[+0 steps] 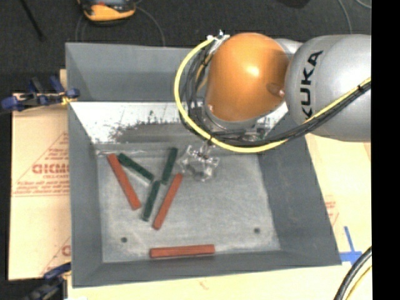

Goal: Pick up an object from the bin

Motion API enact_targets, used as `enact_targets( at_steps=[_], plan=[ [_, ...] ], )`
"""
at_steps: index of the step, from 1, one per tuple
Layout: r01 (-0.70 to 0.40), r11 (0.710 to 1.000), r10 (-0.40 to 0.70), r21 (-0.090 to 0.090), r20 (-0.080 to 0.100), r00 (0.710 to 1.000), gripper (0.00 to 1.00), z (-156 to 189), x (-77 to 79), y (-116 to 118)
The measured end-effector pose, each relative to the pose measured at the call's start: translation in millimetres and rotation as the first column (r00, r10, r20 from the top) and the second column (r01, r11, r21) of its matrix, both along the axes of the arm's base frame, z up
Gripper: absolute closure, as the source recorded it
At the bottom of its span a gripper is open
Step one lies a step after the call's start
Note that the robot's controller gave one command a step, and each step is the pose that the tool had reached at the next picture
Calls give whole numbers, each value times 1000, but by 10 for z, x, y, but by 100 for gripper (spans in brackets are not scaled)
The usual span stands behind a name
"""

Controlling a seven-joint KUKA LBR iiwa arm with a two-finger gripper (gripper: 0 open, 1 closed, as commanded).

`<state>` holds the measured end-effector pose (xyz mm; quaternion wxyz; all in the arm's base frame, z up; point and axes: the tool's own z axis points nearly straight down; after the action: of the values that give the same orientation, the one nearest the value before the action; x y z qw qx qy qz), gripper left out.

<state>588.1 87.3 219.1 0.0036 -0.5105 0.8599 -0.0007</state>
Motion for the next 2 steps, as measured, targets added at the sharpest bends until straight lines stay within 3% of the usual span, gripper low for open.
enact_targets(
  at_steps=[1,2],
  plan=[
    [1,1000,-1,1,-3,1000,100,-12,-9,4],
    [39,999,-39,1,-5,999,0,-735,-122,213]
  ],
)
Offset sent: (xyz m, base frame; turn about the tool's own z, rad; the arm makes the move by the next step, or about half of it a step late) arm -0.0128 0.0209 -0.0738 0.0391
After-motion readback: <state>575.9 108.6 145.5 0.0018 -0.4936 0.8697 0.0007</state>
